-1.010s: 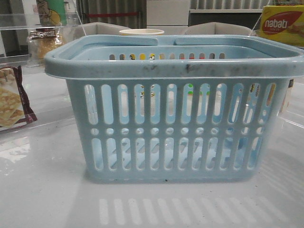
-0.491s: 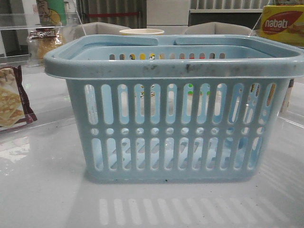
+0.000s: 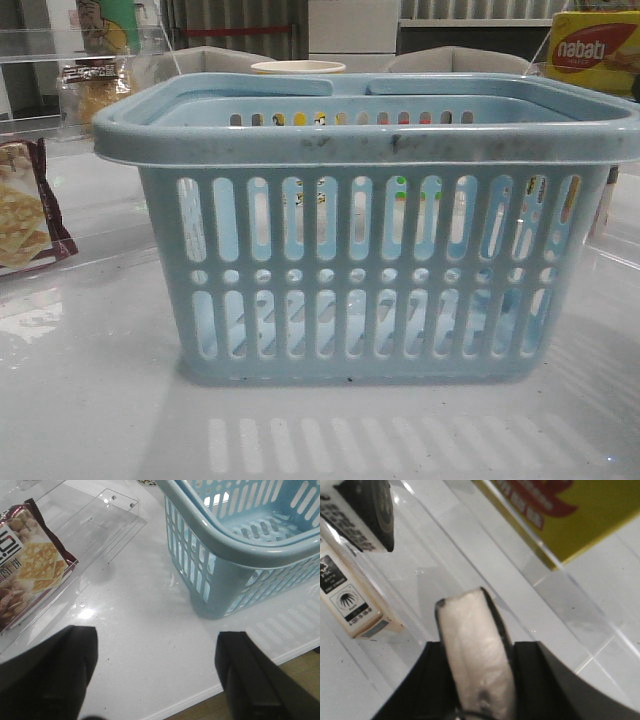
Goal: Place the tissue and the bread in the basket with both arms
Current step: 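Grasp the black-and-white tissue pack from the shelf with the right gripper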
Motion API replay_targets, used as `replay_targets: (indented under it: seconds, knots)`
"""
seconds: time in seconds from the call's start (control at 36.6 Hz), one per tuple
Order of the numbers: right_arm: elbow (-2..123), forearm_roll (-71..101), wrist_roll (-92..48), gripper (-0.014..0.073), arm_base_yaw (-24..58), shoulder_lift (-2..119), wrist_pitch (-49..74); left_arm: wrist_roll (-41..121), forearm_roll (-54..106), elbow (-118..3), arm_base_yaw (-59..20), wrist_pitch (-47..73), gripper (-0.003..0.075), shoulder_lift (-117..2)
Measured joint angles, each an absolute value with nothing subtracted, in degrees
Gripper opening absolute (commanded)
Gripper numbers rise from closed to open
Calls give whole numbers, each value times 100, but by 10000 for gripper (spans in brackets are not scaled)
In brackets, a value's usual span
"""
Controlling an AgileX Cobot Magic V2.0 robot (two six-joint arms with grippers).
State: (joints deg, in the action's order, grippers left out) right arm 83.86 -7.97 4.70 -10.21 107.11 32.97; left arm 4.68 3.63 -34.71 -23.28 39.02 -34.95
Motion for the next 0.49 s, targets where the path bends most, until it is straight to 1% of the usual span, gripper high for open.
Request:
replay_targets:
  seconds: [0.08, 0.33, 0.49]
  knots:
    - [8388, -797, 470, 131, -1021, 10699, 3303, 468, 363, -3471, -2328, 3902, 548, -3495]
    - [8388, -809, 470, 130, -948, 10176, 3446, 468, 363, -3471, -2328, 3902, 548, -3495]
    - [8388, -809, 470, 130, -554, 9422, 3589, 468, 363, -3471, -2328, 3902, 548, -3495]
